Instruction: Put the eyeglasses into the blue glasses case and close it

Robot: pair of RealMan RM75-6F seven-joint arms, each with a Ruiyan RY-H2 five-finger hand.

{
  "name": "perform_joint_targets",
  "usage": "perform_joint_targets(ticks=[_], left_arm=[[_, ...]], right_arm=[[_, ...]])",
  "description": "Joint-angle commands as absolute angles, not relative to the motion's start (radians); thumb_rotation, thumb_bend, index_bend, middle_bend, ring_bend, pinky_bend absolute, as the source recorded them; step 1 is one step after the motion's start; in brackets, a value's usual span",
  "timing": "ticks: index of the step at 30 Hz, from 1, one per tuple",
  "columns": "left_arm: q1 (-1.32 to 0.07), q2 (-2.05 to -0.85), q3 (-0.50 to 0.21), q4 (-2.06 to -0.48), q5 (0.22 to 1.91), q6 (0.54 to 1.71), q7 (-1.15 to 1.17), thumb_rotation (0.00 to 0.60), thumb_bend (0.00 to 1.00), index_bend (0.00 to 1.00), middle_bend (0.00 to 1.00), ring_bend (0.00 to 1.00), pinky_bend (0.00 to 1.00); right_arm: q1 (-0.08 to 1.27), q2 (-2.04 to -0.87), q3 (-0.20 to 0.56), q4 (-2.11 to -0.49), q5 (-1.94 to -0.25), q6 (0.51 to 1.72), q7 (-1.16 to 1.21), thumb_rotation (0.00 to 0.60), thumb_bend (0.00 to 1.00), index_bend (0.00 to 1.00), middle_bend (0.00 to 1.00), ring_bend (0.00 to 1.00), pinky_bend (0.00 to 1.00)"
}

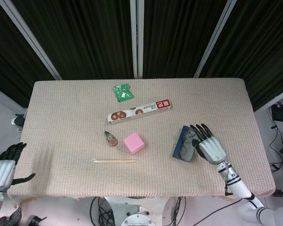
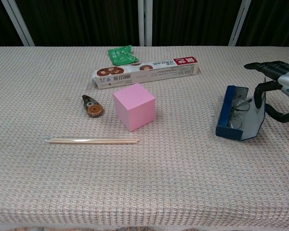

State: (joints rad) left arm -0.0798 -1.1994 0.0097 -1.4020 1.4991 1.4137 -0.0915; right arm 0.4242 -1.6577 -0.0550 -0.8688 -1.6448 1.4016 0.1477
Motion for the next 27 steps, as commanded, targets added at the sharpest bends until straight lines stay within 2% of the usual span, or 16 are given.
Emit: perform_joint_targets(ticks=[1, 7, 14, 20, 22, 23, 25, 27], left_arm=[[-0.083, -1.198, 0.009, -1.406, 1.499, 1.410, -0.089, 0.490, 0.09, 0.07, 0.06, 0.07, 0.19], [-0.093, -1.200, 0.008, -1.408, 1.498, 1.393, -0.084, 0.491, 0.09, 0.07, 0.06, 0.07, 0.19], [-0.095, -1.200, 0.010, -1.402, 1.490, 1.383, -0.088, 0.490, 0.09, 0.07, 0.06, 0.07, 0.19], [-0.091, -1.200, 0.011, -1.390, 1.481, 1.378, -0.100, 0.488, 0.09, 0.07, 0.06, 0.07, 0.19], [-0.091, -1.201, 0.012, -1.387, 1.481, 1.377, -0.104, 0.489, 0.09, 0.07, 0.06, 0.07, 0.19], [-0.091, -1.201, 0.012, -1.385, 1.481, 1.377, -0.106, 0.495, 0.09, 0.07, 0.06, 0.07, 0.19], [-0.090, -1.202, 0.012, -1.382, 1.482, 1.377, -0.109, 0.494, 0.09, 0.07, 0.06, 0.07, 0.19], [-0.090, -1.203, 0.012, -1.379, 1.482, 1.378, -0.112, 0.490, 0.09, 0.07, 0.06, 0.07, 0.19]], right_arm=[[0.394, -1.619, -0.063, -0.919, -1.657, 1.449, 0.149, 0.600, 0.44, 1.00, 0.02, 0.00, 0.00], [0.406, -1.624, -0.049, -0.931, -1.665, 1.437, 0.125, 0.600, 0.44, 1.00, 0.02, 0.00, 0.00], [0.452, -1.698, -0.036, -0.859, -1.672, 1.367, 0.098, 0.600, 0.43, 1.00, 0.02, 0.00, 0.00], [0.467, -1.751, -0.031, -0.794, -1.684, 1.372, 0.114, 0.600, 0.42, 0.98, 0.02, 0.00, 0.00], [0.470, -1.760, -0.038, -0.769, -1.695, 1.375, 0.124, 0.600, 0.37, 0.89, 0.01, 0.00, 0.00], [0.472, -1.766, -0.043, -0.751, -1.703, 1.380, 0.129, 0.600, 0.35, 0.76, 0.01, 0.00, 0.00], [0.473, -1.777, -0.046, -0.723, -1.709, 1.387, 0.127, 0.600, 0.33, 0.33, 0.00, 0.00, 0.00], [0.474, -1.786, -0.047, -0.704, -1.709, 1.386, 0.134, 0.600, 0.32, 0.06, 0.00, 0.00, 0.00]])
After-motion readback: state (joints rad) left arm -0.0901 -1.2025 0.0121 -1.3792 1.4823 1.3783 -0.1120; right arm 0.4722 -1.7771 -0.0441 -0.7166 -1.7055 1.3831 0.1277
